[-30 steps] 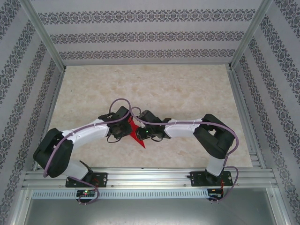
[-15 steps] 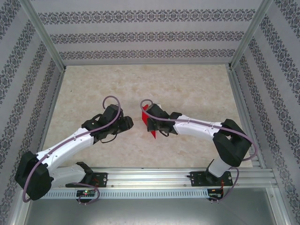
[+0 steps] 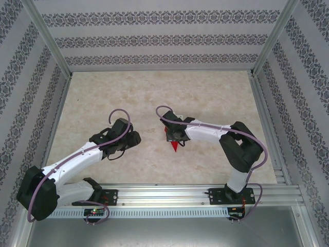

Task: Fold a paper plane with a square sheet of paper (pick it up from the middle)
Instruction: Move a paper plane to the center of the table.

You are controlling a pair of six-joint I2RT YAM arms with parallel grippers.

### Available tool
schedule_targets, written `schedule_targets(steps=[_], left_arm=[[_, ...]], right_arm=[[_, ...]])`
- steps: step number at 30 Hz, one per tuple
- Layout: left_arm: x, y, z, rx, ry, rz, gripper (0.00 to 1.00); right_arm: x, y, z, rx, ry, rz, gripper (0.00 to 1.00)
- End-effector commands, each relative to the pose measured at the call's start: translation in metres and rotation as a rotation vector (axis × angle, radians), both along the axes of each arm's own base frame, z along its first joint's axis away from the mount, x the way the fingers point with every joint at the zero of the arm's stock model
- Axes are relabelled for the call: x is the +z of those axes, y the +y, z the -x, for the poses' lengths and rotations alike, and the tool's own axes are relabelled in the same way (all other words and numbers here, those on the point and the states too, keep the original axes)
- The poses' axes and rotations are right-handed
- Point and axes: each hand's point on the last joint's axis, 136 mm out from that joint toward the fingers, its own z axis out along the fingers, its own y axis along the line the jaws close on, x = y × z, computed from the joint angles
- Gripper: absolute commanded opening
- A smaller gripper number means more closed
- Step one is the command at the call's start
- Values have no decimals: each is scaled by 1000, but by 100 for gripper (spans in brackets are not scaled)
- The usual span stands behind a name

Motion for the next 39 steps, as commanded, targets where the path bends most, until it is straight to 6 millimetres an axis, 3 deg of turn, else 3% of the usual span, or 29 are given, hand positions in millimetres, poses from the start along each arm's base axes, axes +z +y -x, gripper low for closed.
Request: schedule_targets(steps=[1,8,14,21,28,31,39], left_arm=[[-1,4,-2,12,5,-13,51],[-3,0,-4,-2,17,-13,52],[-5,2,-3,-2,27,-24,52],[-5,5,-4,8,28,-46,52],[5,15,-4,18,-3,-78,53],[7,20,-3,38,-8,-96,53],[15,34,0,69,-49,-132,52]], right_arm=[[-8,-3,1,-21,30,26,11],[-12,-1,1,-13,50,28,19],[-27,0,4,-9,89,51,19],[-48,-7,18,15,142,219,19],[-13,0,6,35,67,248,16],[-9,5,1,29,54,219,14],[-46,5,11,-16,122,195,11]])
